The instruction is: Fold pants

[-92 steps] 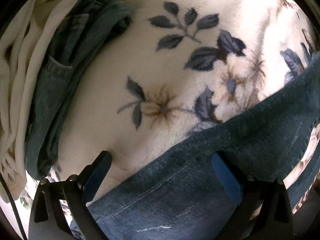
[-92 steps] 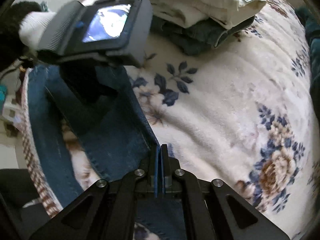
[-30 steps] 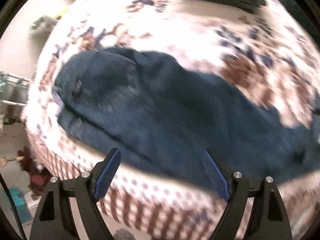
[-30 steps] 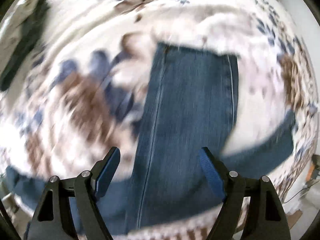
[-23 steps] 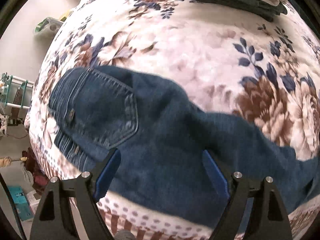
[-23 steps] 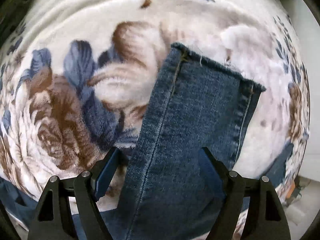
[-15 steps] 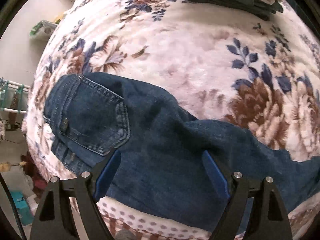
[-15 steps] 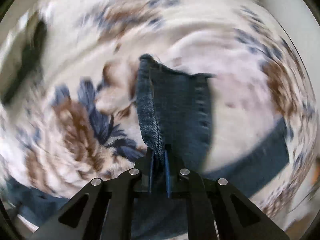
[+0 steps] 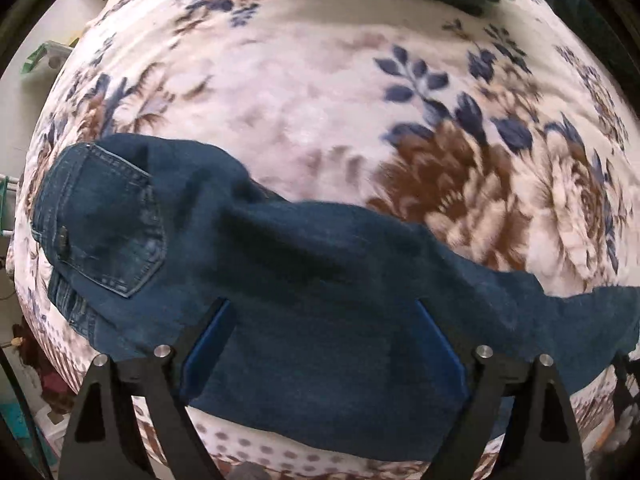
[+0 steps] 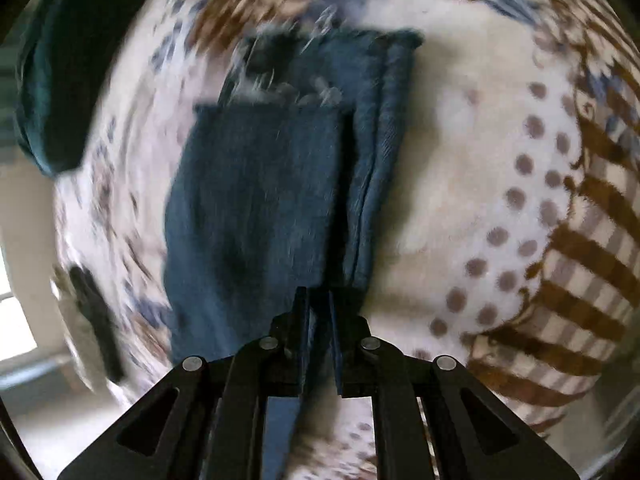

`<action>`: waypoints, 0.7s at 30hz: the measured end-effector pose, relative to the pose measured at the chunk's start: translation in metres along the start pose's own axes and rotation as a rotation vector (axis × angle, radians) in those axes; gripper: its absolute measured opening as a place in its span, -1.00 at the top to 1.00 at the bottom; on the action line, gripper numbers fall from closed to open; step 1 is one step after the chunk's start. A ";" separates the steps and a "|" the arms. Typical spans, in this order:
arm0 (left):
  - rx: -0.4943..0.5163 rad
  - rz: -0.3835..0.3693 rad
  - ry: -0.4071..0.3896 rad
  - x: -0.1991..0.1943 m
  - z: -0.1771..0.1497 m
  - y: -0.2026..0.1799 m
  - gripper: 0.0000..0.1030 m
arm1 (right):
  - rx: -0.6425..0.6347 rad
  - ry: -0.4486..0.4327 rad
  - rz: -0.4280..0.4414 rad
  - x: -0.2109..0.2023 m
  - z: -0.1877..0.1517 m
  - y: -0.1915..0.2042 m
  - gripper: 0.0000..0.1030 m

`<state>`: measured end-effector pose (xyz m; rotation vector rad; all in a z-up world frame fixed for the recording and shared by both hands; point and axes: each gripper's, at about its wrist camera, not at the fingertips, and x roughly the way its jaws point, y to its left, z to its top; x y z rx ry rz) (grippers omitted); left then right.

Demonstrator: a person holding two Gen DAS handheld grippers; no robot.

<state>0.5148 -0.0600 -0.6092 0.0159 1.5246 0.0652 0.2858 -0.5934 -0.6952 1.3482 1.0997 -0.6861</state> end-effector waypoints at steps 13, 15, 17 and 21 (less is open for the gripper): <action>0.132 0.012 -0.066 -0.016 -0.002 -0.063 -0.75 | -0.079 -0.107 -0.128 -0.011 0.055 0.012 -0.06; 0.139 0.014 -0.063 -0.015 -0.001 -0.070 -0.75 | -0.056 -0.099 -0.128 0.005 0.059 0.017 -0.07; 0.142 0.016 -0.060 -0.017 0.000 -0.078 -0.75 | -0.057 -0.111 -0.143 0.008 0.058 0.020 -0.07; 0.156 0.019 -0.063 -0.020 -0.001 -0.080 -0.75 | -0.193 -0.257 -0.314 -0.017 0.041 0.049 -0.06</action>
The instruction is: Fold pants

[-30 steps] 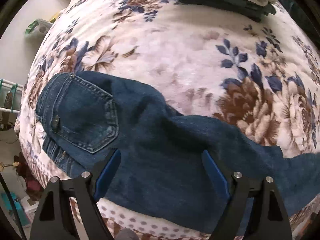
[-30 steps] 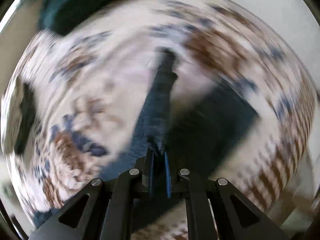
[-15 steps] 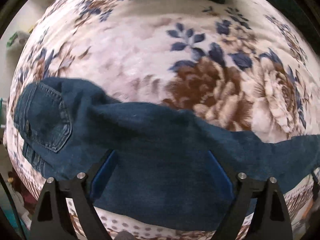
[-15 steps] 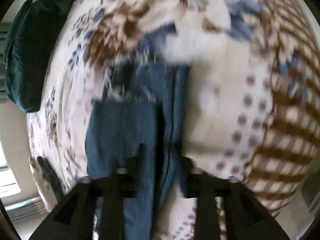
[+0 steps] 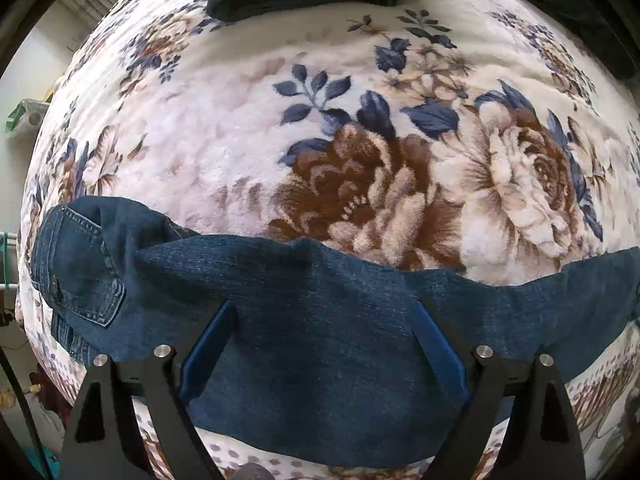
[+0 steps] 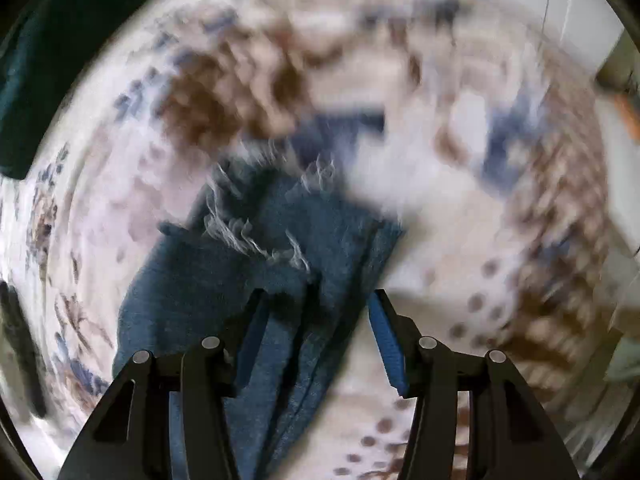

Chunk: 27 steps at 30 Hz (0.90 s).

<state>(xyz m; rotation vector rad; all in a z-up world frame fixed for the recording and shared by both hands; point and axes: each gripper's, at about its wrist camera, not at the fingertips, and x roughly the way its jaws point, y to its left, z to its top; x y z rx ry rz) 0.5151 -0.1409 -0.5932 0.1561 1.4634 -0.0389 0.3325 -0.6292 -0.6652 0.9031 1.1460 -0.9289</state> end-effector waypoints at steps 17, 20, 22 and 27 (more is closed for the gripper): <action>0.025 -0.012 0.008 -0.002 -0.003 -0.008 -0.75 | -0.069 0.075 0.208 0.033 -0.012 0.018 0.63; 0.009 -0.026 0.016 -0.006 -0.004 -0.007 -0.75 | -0.090 0.015 0.169 0.017 -0.014 0.017 0.92; 0.008 -0.041 0.004 -0.012 -0.004 -0.007 -0.75 | -0.127 -0.053 0.148 -0.006 -0.015 0.019 0.92; 0.040 -0.052 -0.019 -0.019 -0.005 -0.017 -0.75 | -0.088 -0.129 0.154 -0.035 -0.004 0.012 0.93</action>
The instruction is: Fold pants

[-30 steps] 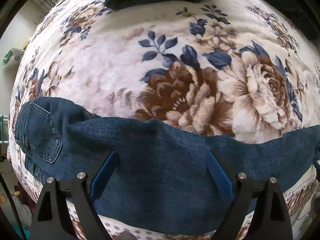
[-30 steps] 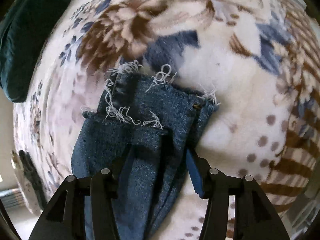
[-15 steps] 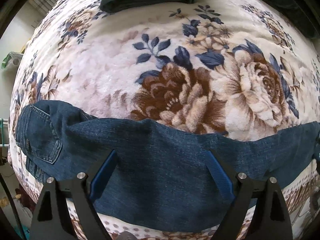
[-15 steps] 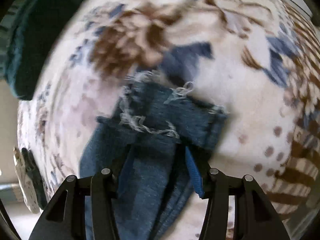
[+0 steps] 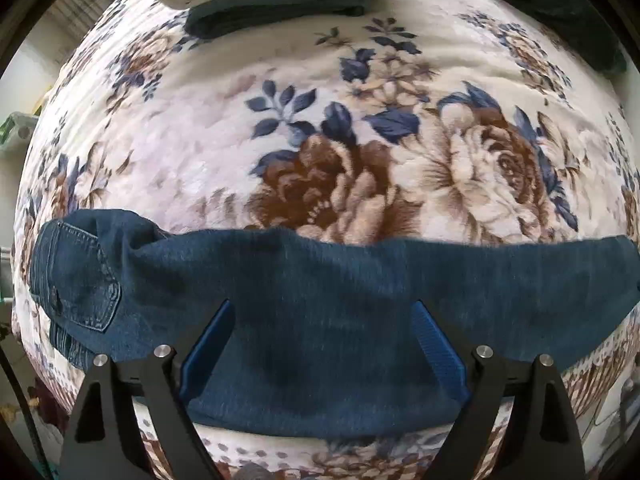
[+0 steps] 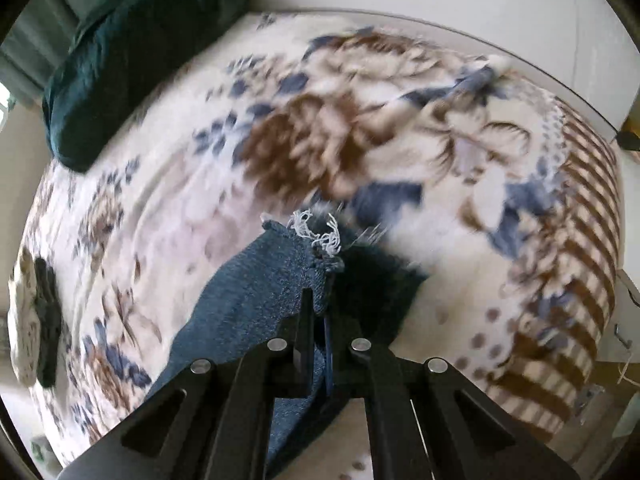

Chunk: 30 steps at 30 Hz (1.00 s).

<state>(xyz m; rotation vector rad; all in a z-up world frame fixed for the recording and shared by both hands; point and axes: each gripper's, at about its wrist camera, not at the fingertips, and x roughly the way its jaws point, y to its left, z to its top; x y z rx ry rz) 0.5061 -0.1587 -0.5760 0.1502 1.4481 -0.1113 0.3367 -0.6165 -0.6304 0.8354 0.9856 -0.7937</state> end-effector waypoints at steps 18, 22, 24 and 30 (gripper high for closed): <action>-0.245 0.046 0.000 -0.023 -0.038 0.077 -0.75 | 0.085 0.222 -0.048 0.025 0.019 -0.030 -0.02; -0.373 0.109 -0.029 -0.045 -0.066 0.163 -0.75 | -0.041 0.232 0.014 -0.018 -0.021 0.036 -0.06; -0.443 0.139 -0.047 -0.051 -0.080 0.213 -0.75 | -0.095 0.283 0.083 -0.029 -0.056 0.074 -0.06; -0.753 0.042 -0.034 -0.022 -0.119 0.361 -0.74 | -0.270 0.604 0.313 -0.027 -0.232 0.203 -0.06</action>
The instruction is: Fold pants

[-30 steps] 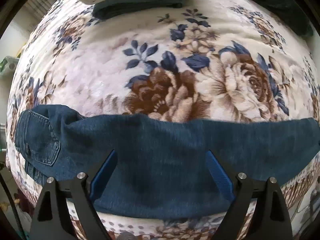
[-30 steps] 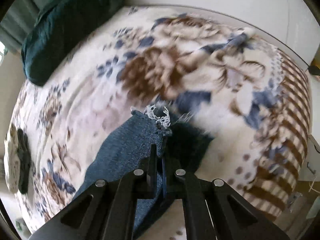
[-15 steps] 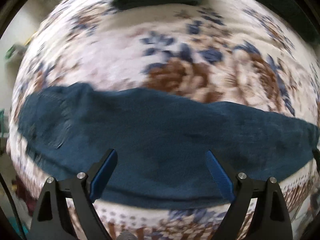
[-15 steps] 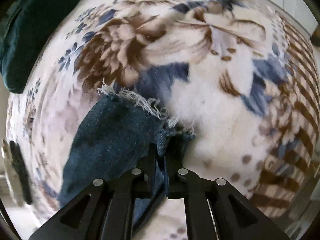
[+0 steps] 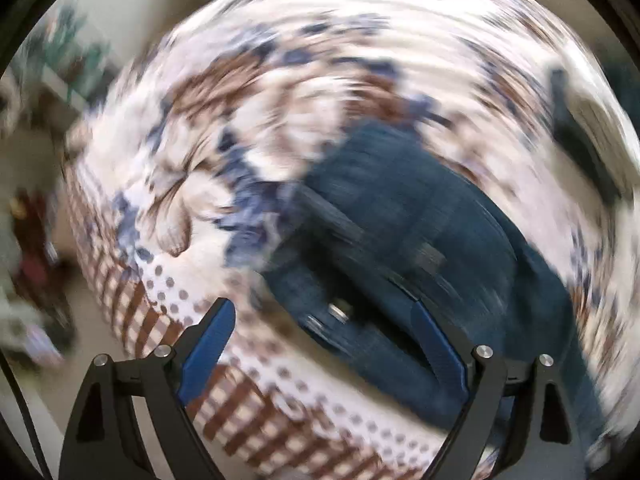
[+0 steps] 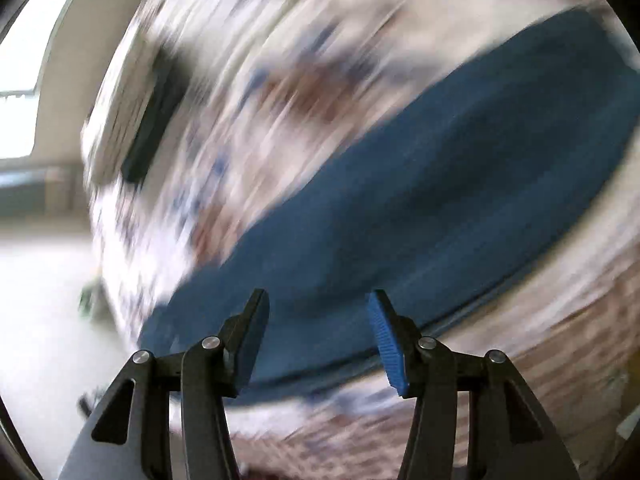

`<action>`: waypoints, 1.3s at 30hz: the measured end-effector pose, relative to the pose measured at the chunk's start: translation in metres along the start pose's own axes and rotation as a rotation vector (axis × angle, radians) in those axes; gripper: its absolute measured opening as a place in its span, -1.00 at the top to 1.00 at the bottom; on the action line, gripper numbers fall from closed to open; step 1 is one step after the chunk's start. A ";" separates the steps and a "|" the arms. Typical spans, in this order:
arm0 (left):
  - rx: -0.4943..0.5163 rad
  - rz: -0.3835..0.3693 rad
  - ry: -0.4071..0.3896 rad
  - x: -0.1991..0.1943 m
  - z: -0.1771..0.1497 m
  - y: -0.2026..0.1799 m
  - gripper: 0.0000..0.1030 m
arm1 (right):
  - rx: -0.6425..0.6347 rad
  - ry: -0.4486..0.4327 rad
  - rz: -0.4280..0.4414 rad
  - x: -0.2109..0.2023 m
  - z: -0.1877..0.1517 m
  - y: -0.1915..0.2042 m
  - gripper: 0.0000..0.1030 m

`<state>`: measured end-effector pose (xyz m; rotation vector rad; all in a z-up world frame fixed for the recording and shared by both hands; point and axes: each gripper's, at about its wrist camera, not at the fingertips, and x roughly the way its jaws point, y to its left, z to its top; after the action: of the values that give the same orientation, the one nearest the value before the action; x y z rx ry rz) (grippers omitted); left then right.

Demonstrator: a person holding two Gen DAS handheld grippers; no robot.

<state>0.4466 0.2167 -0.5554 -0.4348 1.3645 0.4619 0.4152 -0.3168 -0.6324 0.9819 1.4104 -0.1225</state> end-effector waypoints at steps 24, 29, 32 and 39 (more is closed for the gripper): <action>0.079 -0.267 -0.002 0.049 0.039 -0.020 0.55 | 0.191 -0.100 0.118 0.099 -0.104 0.032 0.81; 0.084 -0.276 -0.049 0.010 0.028 -0.006 0.65 | 0.097 -0.138 0.110 0.061 -0.116 0.046 0.86; 0.100 -0.268 -0.052 -0.001 0.019 0.001 0.66 | 0.058 -0.130 0.096 0.045 -0.126 0.049 0.86; 0.107 -0.169 0.041 0.043 -0.010 0.028 0.64 | 0.065 -0.058 -0.003 0.076 -0.132 0.029 0.87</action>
<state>0.4290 0.2370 -0.6001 -0.4695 1.3716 0.2413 0.3494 -0.1801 -0.6642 1.0221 1.3616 -0.1986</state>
